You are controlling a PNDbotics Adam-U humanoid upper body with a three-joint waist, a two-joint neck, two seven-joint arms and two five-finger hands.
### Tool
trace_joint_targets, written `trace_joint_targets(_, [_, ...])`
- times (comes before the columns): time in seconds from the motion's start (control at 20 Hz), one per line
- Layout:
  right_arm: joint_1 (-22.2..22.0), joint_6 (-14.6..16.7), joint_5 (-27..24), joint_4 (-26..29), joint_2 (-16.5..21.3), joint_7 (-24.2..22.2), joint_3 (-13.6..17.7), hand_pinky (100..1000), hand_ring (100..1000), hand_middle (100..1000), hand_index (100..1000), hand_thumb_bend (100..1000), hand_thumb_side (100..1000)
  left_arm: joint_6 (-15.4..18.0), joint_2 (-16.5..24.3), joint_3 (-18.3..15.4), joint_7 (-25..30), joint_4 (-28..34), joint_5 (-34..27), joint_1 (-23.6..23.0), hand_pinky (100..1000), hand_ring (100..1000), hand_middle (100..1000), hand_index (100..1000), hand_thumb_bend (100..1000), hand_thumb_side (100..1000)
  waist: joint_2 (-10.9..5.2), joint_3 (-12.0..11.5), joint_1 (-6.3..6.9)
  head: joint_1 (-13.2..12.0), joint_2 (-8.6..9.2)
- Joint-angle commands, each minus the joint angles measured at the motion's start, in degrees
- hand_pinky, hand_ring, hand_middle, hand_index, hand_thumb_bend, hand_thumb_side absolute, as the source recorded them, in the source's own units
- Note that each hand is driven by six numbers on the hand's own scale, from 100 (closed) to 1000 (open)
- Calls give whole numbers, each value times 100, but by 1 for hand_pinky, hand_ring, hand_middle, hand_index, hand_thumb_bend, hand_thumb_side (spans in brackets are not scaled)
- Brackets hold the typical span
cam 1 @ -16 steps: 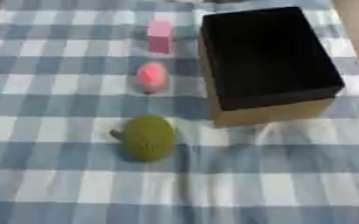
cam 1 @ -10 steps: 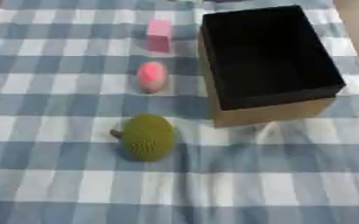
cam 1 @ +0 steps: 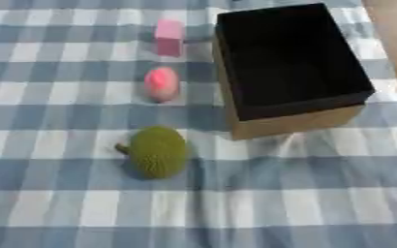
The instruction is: Pick up objects on the table and place them in the box.
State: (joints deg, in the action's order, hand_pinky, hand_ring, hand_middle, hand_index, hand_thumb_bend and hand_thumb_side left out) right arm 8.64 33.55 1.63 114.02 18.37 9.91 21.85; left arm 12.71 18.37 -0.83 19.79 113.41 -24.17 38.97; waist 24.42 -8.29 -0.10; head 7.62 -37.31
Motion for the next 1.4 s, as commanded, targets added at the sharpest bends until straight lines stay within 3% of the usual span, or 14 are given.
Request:
trace_joint_targets(0.05, [-3, 10, 87, 58, 162, 24, 42, 932, 1000, 396, 924, 100, 470, 342, 590, 138, 77, 107, 192, 186, 805, 766, 754, 908, 100, 586, -34, -13, 81, 48, -21])
trace_joint_targets(0.35, [-54, -4, 144, 58, 245, 38, 33, 932, 1000, 395, 924, 100, 470, 826, 1387, 426, 38, -422, 703, 749, 831, 815, 794, 910, 100, 517, -74, -32, 196, 105, -45])
trace_joint_targets(0.65, [-95, -46, 146, 58, 302, 40, 24, 933, 1000, 395, 924, 100, 470, 1385, 1675, 812, 409, -1919, 1929, 1840, 866, 853, 816, 930, 100, 460, -136, -18, 284, 126, -60])
trace_joint_targets(1.0, [-124, -77, 169, 58, 295, -12, -2, 934, 1000, 389, 926, 100, 470, 1999, 1312, 1061, 1286, -4209, 3499, 3042, 893, 876, 843, 954, 100, 448, -158, 2, 330, 117, -83])
trace_joint_targets(1.25, [-136, -97, 184, 58, 274, -56, -24, 934, 1000, 386, 927, 100, 470, 2508, 928, 989, 1577, -5497, 4409, 3734, 906, 886, 853, 959, 100, 373, -165, 13, 343, 92, -97])
trace_joint_targets(1.4, [-137, -111, 182, 58, 270, -83, -41, 935, 1000, 384, 927, 100, 470, 2730, 706, 919, 1538, -6099, 5000, 4042, 909, 889, 859, 963, 100, 274, -174, 24, 353, 48, -100])
